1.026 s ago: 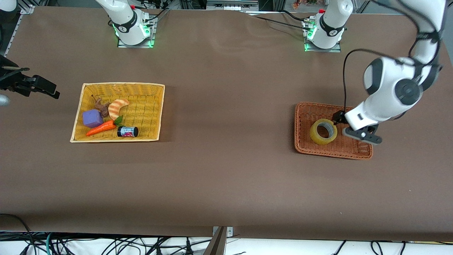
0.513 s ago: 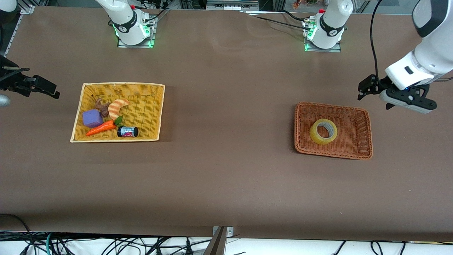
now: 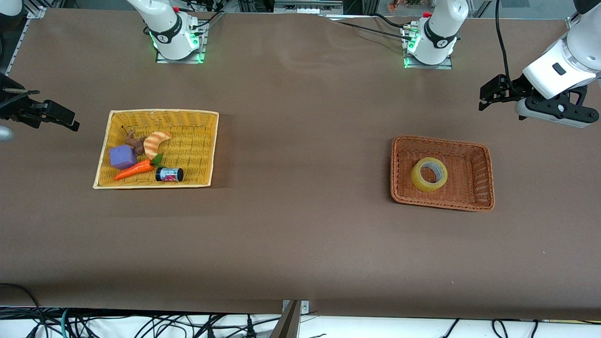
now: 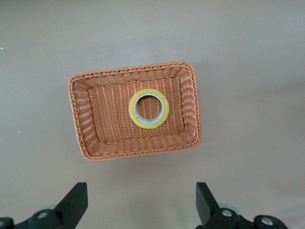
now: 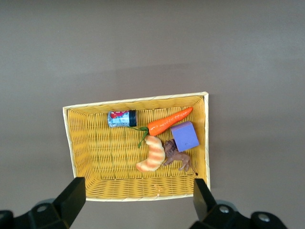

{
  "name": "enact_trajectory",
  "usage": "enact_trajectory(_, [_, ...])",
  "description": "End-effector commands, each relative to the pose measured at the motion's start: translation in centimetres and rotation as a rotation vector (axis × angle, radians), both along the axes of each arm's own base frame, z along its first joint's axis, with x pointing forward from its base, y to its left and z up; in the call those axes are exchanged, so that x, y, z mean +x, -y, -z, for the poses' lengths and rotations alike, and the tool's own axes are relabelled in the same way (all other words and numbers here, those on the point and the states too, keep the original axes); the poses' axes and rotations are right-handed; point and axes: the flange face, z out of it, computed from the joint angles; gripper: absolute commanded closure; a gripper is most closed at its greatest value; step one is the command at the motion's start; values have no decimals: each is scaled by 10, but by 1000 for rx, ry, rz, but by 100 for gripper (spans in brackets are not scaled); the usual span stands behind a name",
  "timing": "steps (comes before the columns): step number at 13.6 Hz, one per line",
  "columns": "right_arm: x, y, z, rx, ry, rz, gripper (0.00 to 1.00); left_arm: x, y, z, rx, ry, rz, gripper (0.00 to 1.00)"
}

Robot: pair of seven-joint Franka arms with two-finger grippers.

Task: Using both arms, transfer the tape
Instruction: 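Open the left gripper and raise it away from the basket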

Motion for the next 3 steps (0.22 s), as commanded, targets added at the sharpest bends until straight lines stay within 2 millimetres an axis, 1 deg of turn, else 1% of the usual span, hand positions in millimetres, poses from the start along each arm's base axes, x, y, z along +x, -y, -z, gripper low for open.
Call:
enact_trajectory(1, [2, 1, -6, -10, -2, 2, 0, 3, -3, -3, 26, -6, -17, 0])
enact_trajectory(3, [2, 1, -6, -12, -2, 2, 0, 3, -4, -3, 35, -10, -99, 0])
